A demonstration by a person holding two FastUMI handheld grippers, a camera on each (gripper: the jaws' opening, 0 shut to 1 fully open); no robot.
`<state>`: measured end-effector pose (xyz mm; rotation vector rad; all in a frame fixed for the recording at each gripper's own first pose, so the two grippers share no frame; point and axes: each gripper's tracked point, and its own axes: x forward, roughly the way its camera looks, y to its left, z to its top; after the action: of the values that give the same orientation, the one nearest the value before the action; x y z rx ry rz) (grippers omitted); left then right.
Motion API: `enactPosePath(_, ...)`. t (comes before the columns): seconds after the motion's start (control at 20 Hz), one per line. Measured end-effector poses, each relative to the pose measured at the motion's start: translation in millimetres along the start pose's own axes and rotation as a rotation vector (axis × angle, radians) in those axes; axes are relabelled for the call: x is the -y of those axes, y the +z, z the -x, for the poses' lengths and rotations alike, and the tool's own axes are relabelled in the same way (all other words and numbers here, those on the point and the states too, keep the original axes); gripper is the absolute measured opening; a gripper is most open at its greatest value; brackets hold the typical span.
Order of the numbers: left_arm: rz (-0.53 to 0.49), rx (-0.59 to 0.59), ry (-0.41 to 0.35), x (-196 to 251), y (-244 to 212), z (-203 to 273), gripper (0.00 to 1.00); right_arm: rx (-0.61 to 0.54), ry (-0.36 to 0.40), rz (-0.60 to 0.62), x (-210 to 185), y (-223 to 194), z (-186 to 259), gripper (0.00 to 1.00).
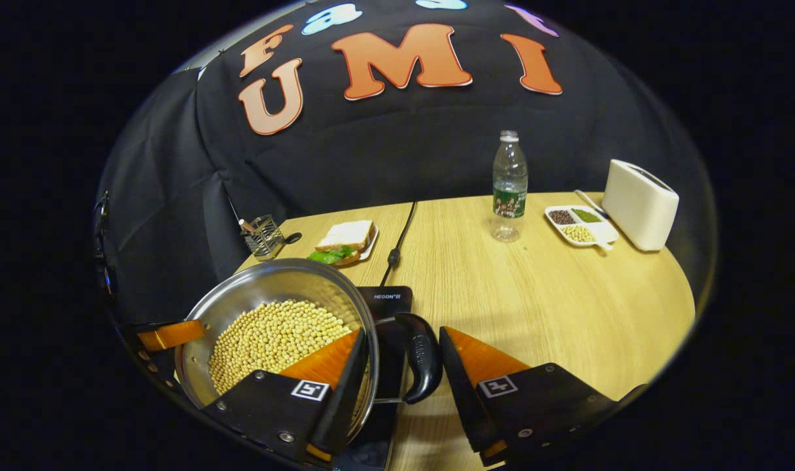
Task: First push the handle of the pot to place it horizontally, then grasp the pot with both hands and set it on the induction cooktop.
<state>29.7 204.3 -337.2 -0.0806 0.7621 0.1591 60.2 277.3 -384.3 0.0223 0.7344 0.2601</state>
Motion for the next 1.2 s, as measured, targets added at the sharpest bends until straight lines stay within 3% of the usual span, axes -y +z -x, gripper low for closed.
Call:
enactPosePath(0.2, -0.002, 0.060, 0.050, -5, 12, 16, 0.67, 0.057, -0.017, 0.029, 11, 15, 21, 0.94)
enactPosePath(0.35, -0.033, 0.149, 0.080, -2, 36, 44, 0.89, 0.091, -0.024, 0.029, 20, 23, 36, 0.94)
enactPosePath(0.45, -0.039, 0.192, 0.093, 4, 48, 65, 0.96, 0.120, -0.025, 0.030, 29, 31, 51, 0.94)
enactPosePath(0.75, -0.073, 0.438, 0.137, 40, 114, 153, 0.98, 0.250, -0.060, 0.033, 77, 71, 109, 0.94)
enactPosePath(0.85, -0.082, 0.502, 0.117, 62, 131, 181, 0.98, 0.312, -0.071, 0.030, 96, 89, 137, 0.94)
enactPosePath(1.0, -0.064, 0.596, 0.027, 104, 155, 221, 0.97, 0.377, -0.088, 0.055, 122, 108, 175, 0.94)
enactPosePath(1.2, -0.072, 0.684, -0.008, 137, 176, 256, 0.97, 0.465, -0.117, 0.081, 152, 137, 228, 0.94)
